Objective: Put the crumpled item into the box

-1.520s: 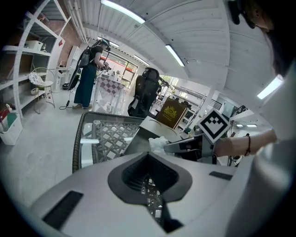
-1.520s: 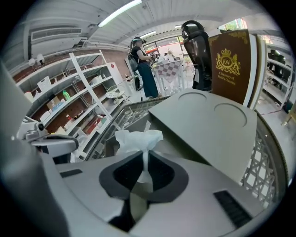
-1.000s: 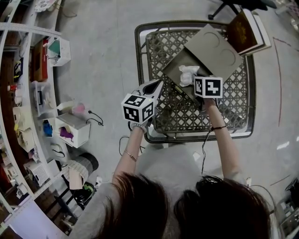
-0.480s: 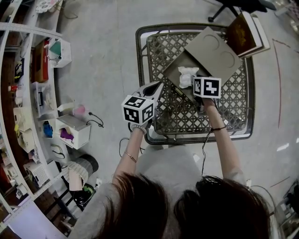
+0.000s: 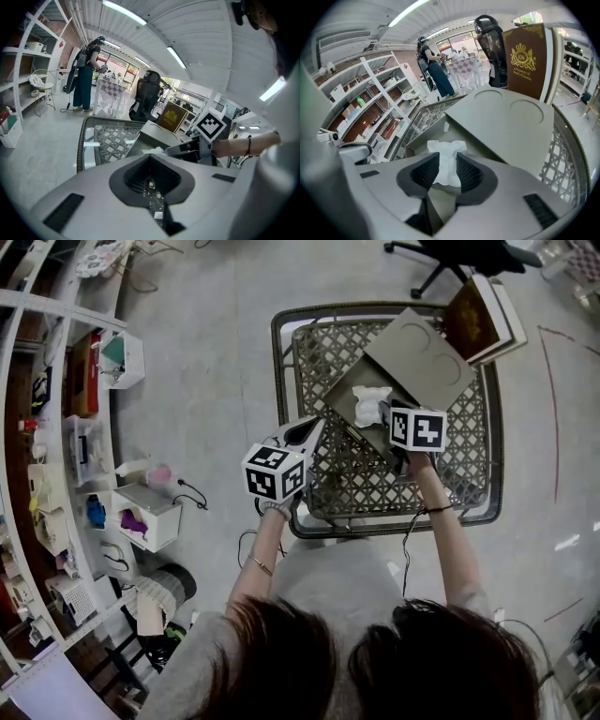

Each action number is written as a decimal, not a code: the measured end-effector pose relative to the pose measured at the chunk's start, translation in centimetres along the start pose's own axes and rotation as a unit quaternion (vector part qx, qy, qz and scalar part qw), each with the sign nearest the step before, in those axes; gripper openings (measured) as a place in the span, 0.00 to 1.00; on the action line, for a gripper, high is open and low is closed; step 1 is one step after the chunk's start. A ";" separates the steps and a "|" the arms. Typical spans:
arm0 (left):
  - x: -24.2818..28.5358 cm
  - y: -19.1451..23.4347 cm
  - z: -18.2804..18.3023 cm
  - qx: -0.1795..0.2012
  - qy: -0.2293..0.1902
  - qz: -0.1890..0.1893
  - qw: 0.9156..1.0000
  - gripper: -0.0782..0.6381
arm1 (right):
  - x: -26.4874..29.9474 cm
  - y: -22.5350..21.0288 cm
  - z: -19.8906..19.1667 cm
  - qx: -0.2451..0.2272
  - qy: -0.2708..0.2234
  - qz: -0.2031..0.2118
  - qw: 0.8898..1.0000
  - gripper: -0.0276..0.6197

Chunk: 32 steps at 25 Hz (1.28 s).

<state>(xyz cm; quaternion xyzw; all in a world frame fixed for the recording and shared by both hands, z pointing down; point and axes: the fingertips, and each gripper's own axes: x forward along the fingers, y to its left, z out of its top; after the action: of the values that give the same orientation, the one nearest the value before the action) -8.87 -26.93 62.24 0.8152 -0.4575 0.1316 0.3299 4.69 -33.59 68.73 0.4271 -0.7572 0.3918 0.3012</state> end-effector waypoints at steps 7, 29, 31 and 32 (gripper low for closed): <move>-1.2 -1.3 1.3 0.010 -0.017 -0.005 1.000 0.13 | -2.6 1.7 0.9 -0.048 -0.031 0.019 0.998 0.12; -7.2 -4.8 6.8 0.062 -0.092 -0.014 0.994 0.13 | -12.7 7.4 4.6 -0.075 -0.178 0.092 0.977 0.08; -8.0 -5.0 7.3 0.067 -0.102 -0.014 0.992 0.13 | -13.9 7.9 5.1 -0.075 -0.196 0.098 0.973 0.08; -8.3 -5.1 7.7 0.066 -0.109 -0.015 0.992 0.13 | -14.5 8.1 5.4 -0.076 -0.204 0.100 0.971 0.08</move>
<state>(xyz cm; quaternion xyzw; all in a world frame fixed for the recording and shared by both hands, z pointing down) -9.83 -24.66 50.05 0.8517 -0.4682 0.0672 0.2253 3.46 -29.55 51.83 0.3955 -0.8692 0.2660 0.1312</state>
